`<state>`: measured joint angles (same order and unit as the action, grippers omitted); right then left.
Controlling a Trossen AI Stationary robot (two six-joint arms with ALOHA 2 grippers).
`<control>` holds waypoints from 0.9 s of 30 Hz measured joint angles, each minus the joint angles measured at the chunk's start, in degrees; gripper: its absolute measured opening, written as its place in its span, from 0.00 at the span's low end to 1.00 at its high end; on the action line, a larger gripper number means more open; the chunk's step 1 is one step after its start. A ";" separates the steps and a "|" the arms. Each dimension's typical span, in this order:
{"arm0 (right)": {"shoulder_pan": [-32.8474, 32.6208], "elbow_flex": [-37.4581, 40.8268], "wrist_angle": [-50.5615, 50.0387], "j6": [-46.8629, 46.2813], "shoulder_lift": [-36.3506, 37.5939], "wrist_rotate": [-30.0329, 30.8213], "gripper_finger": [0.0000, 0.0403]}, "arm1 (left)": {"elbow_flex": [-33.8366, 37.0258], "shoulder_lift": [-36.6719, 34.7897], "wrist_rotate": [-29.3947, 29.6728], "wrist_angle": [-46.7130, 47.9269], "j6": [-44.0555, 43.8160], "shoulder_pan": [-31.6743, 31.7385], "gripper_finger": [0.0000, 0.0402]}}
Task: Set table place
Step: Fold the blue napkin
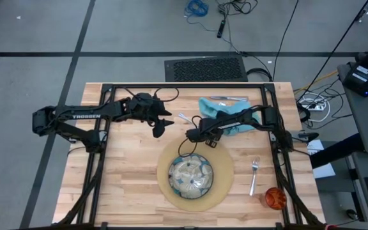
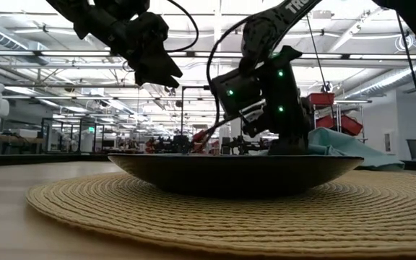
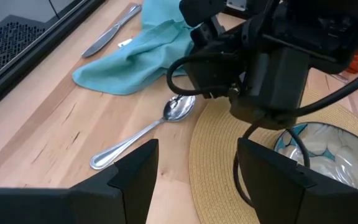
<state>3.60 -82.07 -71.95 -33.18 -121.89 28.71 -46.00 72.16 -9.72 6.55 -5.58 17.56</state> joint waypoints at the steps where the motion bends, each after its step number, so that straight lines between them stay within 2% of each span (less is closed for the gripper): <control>1: 0.00 -0.66 -0.07 0.38 0.01 0.12 0.38 | 0.00 0.00 0.00 0.00 0.00 0.00 0.50; 9: -0.54 -6.14 -3.37 1.63 0.04 2.83 0.30 | 0.00 0.00 -0.04 0.07 0.00 0.00 0.50; 13: -1.36 -6.52 -1.18 3.50 0.04 2.96 0.30 | 0.00 0.00 -0.33 0.30 0.00 0.00 0.50; 27: -1.32 -6.50 -2.82 4.90 0.04 4.57 0.30 | 0.00 0.00 -0.79 2.96 0.56 -0.06 0.50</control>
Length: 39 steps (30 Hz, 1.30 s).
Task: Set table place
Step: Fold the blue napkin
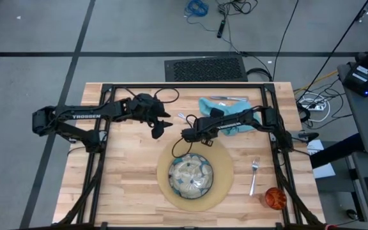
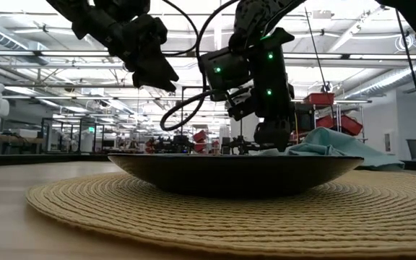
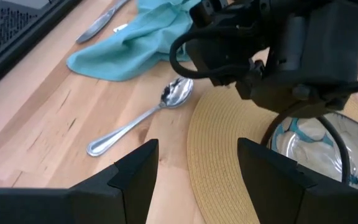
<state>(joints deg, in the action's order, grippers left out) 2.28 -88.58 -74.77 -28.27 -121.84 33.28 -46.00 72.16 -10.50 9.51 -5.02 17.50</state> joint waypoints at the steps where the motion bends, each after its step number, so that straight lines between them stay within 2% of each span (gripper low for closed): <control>1: 0.00 0.01 -0.34 -0.03 0.00 -0.02 0.30 | 0.00 0.00 0.00 0.16 0.04 -0.02 0.50; 13: 0.00 4.91 -0.63 -1.56 -0.22 -0.75 0.30 | 0.00 0.00 0.00 0.08 1.03 -1.14 0.50; 17: 0.59 8.08 0.15 -2.05 -0.22 0.05 0.30 | 0.00 0.00 0.00 0.04 1.29 -1.12 0.50; 19: 1.31 9.57 0.27 -2.78 -0.22 2.75 0.29 | 0.00 0.00 0.00 -0.03 1.32 -1.12 0.50; 21: 2.04 11.00 0.33 -2.57 -0.22 4.02 0.26 | 0.00 0.00 0.00 -0.04 1.29 -1.12 0.50; 24: 2.82 12.46 1.48 -0.71 -0.24 4.43 0.10 | 0.00 0.00 0.00 -0.03 1.29 -1.12 0.50; 26: 2.59 13.03 3.42 1.94 0.11 4.40 0.03 | 0.00 0.00 0.00 -0.03 1.29 -1.14 0.50; 33: -0.32 13.00 6.15 3.67 4.18 3.57 0.00 | 0.00 0.00 0.18 -0.55 1.53 -0.95 0.50; 39: -2.08 13.00 5.28 1.99 12.89 5.13 0.00 | 0.00 -0.01 1.11 -4.58 2.43 0.27 0.50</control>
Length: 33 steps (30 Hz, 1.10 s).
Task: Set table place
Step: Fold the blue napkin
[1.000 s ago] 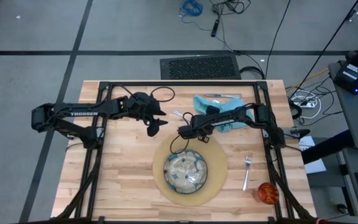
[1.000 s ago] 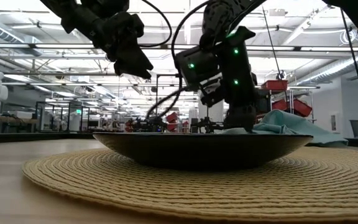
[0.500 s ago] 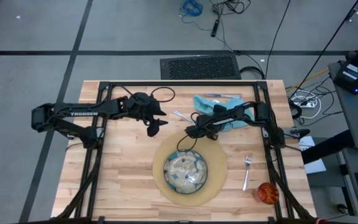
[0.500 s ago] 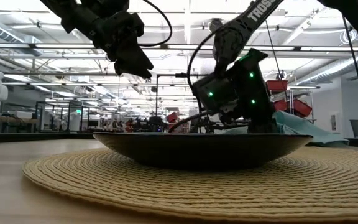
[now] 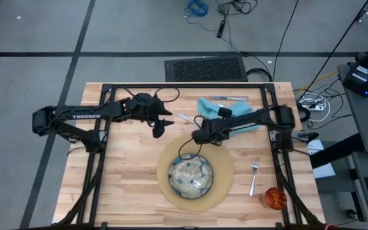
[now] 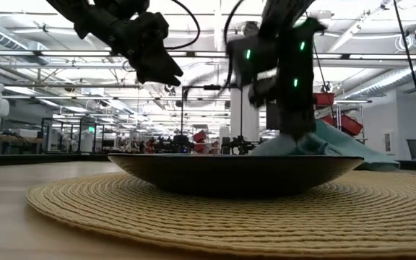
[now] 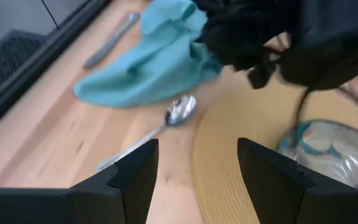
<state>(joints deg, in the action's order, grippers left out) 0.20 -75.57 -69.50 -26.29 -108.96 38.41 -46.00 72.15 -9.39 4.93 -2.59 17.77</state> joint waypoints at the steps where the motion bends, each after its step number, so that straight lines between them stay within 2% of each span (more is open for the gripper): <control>1: -0.30 0.00 -0.14 -0.06 1.84 0.44 0.00 | 0.00 0.01 0.51 -0.67 0.01 0.28 0.50; 6: -0.71 -1.26 -1.46 0.63 11.23 1.71 0.00 | 0.00 0.30 3.06 -2.83 0.48 2.27 0.50; 9: -0.69 -3.02 -1.59 4.32 16.26 1.71 0.00 | 0.00 1.36 3.32 -4.39 0.54 2.90 0.50; 14: -0.27 -7.12 -0.04 9.59 21.36 -1.31 0.00 | 0.02 4.77 3.28 -10.16 1.48 2.86 0.50; 19: 0.57 -8.21 -0.04 10.54 21.23 -3.21 0.00 | 0.02 9.84 1.93 -18.26 -0.77 2.86 0.50; 26: 3.14 -8.22 0.80 12.02 18.30 -4.43 0.00 | 0.02 18.99 -6.02 -25.21 -6.07 2.10 0.50; 33: 6.32 -8.22 1.31 12.53 17.43 -5.37 0.00 | -0.04 22.96 -6.69 -30.80 -5.98 -1.44 0.50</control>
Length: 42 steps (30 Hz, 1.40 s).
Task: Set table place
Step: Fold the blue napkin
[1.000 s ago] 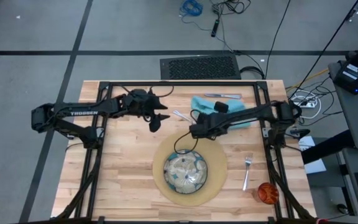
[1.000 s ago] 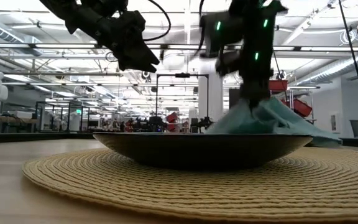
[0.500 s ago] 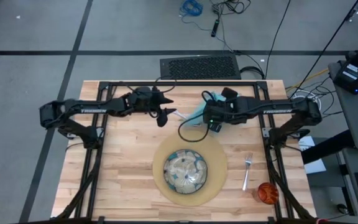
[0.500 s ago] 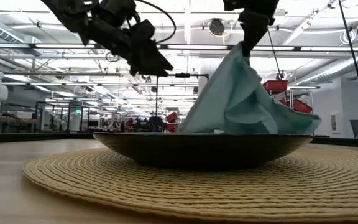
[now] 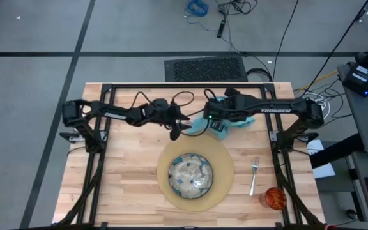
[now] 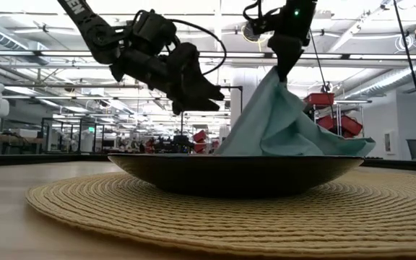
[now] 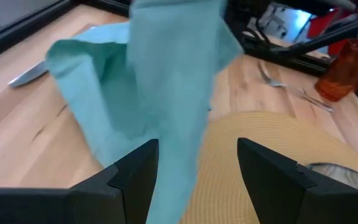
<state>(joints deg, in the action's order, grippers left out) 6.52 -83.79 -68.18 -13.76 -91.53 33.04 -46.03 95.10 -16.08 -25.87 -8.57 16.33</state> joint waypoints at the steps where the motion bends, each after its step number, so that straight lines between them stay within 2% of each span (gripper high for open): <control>1: 0.59 0.00 0.20 0.13 0.00 0.02 0.00 | -0.06 0.13 0.01 0.17 0.09 -0.13 0.50; 11: 2.80 0.00 6.09 3.68 0.00 -0.47 0.00 | -0.21 0.76 5.94 0.67 2.98 -0.34 0.50; 18: 3.67 0.00 6.45 4.20 0.00 -0.44 0.00 | -0.23 6.67 3.87 0.03 1.73 -0.82 0.50; 25: 3.96 0.01 6.56 4.64 0.00 -0.41 0.00 | -2.17 12.06 5.03 -3.83 1.52 -1.52 0.50; 31: 3.96 0.02 6.71 5.05 0.00 -0.45 0.00 | -4.41 14.46 6.58 -3.45 2.96 -1.57 0.50; 42: 4.58 0.02 7.67 5.49 1.58 -0.60 0.00 | -4.97 14.45 7.34 -0.43 4.56 -1.46 0.50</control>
<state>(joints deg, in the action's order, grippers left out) 11.10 -83.77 -60.52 -8.27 -89.95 32.43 -51.00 109.56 -8.73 -26.31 -4.01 14.87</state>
